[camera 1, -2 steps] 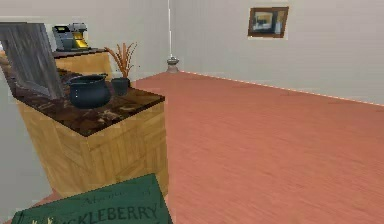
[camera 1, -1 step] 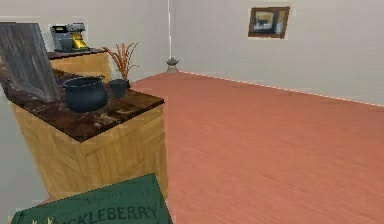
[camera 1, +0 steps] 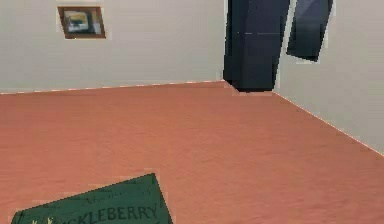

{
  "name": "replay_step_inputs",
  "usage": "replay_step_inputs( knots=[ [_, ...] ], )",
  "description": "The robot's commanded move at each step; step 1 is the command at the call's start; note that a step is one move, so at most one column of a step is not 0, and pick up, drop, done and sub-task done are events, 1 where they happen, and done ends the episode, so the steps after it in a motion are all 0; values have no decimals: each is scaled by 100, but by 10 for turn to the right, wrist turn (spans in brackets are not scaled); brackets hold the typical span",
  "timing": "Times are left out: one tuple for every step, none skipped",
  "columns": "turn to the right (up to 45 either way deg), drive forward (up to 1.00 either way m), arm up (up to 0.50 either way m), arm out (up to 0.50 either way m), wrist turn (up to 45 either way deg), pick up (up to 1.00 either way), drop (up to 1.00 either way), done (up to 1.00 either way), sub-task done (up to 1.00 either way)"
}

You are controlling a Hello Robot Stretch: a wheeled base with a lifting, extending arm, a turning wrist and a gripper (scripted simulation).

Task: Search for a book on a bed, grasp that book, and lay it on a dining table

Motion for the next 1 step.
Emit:
replay_step_inputs(
  knots=[
    [240, 0, 0, 0, 0, 0, 0, 0, 0]
  ],
)
